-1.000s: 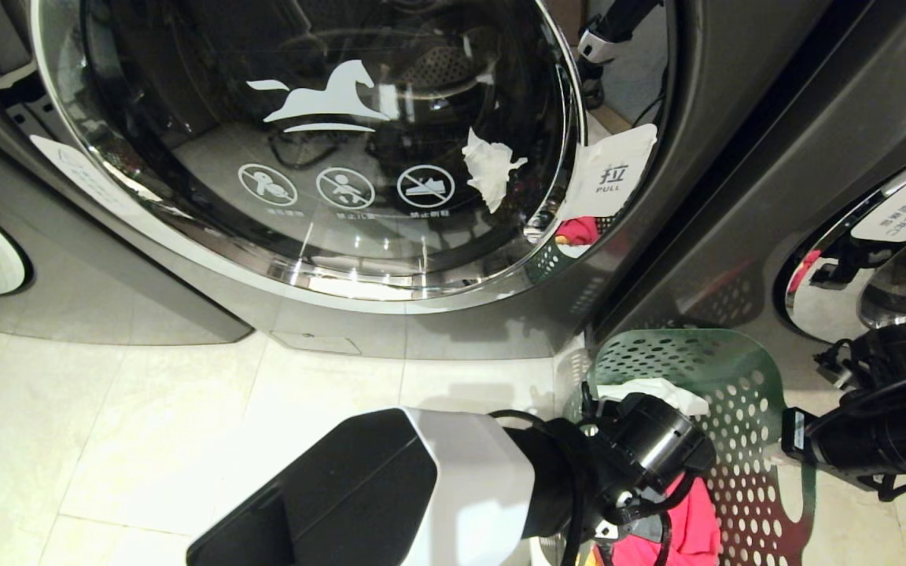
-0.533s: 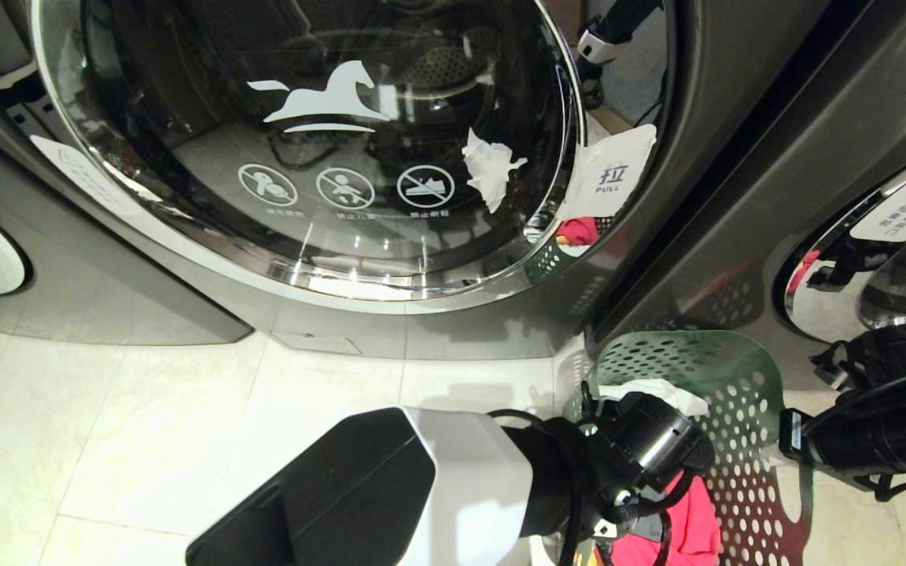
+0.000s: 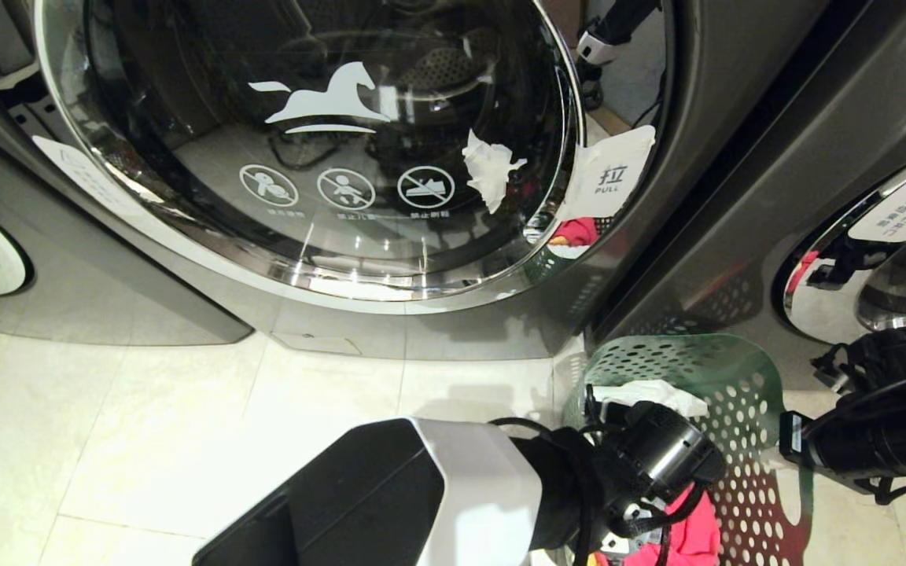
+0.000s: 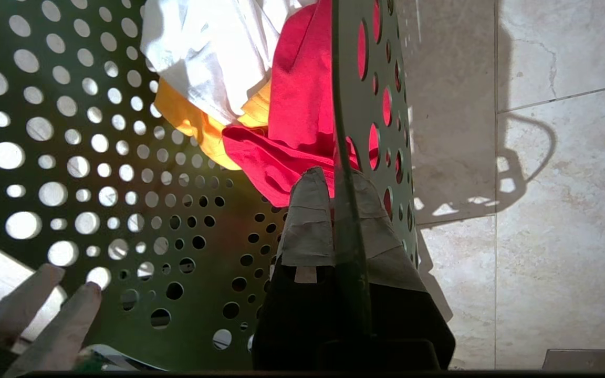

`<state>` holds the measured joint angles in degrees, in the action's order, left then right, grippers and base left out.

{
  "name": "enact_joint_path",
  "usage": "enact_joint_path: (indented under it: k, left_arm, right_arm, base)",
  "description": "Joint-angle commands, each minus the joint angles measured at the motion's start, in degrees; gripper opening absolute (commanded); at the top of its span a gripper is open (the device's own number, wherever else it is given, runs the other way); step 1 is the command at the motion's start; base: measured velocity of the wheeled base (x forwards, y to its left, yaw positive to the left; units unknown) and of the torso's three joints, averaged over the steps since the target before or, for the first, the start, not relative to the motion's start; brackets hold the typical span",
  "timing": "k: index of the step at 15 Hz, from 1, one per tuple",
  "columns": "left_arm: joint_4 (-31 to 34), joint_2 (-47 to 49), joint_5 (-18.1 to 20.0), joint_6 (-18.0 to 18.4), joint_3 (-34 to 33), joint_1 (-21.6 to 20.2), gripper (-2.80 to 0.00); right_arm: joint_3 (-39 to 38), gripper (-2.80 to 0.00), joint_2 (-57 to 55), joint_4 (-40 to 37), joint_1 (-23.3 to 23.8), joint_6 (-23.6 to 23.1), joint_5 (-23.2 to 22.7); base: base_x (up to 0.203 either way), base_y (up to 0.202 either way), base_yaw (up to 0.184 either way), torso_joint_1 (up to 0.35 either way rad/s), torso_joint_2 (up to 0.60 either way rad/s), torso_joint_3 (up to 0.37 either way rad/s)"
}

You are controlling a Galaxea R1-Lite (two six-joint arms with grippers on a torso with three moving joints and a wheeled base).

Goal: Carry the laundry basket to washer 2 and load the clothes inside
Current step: Pick up the clothes basket and put it beside the washing machine

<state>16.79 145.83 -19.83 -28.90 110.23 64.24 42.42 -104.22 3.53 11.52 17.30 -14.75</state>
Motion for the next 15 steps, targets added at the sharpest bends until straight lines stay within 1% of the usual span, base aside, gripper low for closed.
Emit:
enact_joint_path:
  k: [1,3,4,5,6,8,10,11,12,14,15]
  left_arm:
    - [0.0,0.7,-0.3,-0.2,0.0,-0.2,0.0]
    - [0.2,0.1,-0.6,0.0,0.0,-0.1,0.0]
    - [0.2,-0.5,-1.2,0.0,0.0,-0.2,0.0]
    - [0.4,-1.2,-2.7,-0.2,0.0,-0.3,0.0]
    - [0.7,-2.0,-3.2,-0.7,-0.1,-0.4,0.0]
    - [1.3,-4.6,-3.3,-1.9,-0.1,-0.4,0.0]
    - [2.1,-6.2,-3.4,-1.9,-0.1,-0.8,0.0]
    - [4.0,-6.6,-3.5,-2.0,-0.1,-1.0,0.0]
    - [5.9,-6.7,-4.1,-2.2,-0.1,-1.3,0.0]
    - [6.5,-6.7,-6.0,-2.3,-0.1,-1.8,0.0]
    - [6.6,-7.2,-6.1,-2.4,-0.1,-1.8,0.0]
  right_arm:
    - [-0.2,-2.8,0.1,0.0,0.0,0.2,0.1]
    - [-0.4,-2.8,0.0,0.1,0.1,0.1,0.2]
    - [-0.3,-2.8,-0.2,0.0,0.1,0.1,0.2]
    - [-0.3,-2.8,-0.3,0.0,0.2,0.1,0.2]
    - [-0.3,-2.8,-0.4,0.0,0.3,0.0,0.3]
    - [-0.3,-2.8,-1.2,0.0,0.4,0.1,0.5]
    - [0.0,-2.8,-1.6,0.0,0.4,0.0,1.3]
    - [0.3,-2.8,-1.6,0.0,0.5,-0.3,1.4]
    - [0.4,-2.8,-1.6,-0.1,1.2,-1.8,1.6]
    - [-0.4,-2.8,-1.6,-0.1,4.1,-6.9,2.8]
    - [-0.3,-2.8,-1.4,-0.2,5.6,-8.0,2.9]
  base:
    - [0.0,0.0,0.0,0.0,0.0,0.0]
    - [0.0,0.0,0.0,0.0,0.0,0.0]
    - [0.0,0.0,0.0,0.0,0.0,0.0]
    - [0.0,0.0,0.0,0.0,0.0,0.0]
    - [0.0,0.0,0.0,0.0,0.0,0.0]
    - [0.0,0.0,0.0,0.0,0.0,0.0]
    - [0.0,0.0,0.0,0.0,0.0,0.0]
    - [0.0,0.0,0.0,0.0,0.0,0.0]
    - [0.0,0.0,0.0,0.0,0.0,0.0]
    - [0.0,0.0,0.0,0.0,0.0,0.0]
    - [0.0,0.0,0.0,0.0,0.0,0.0]
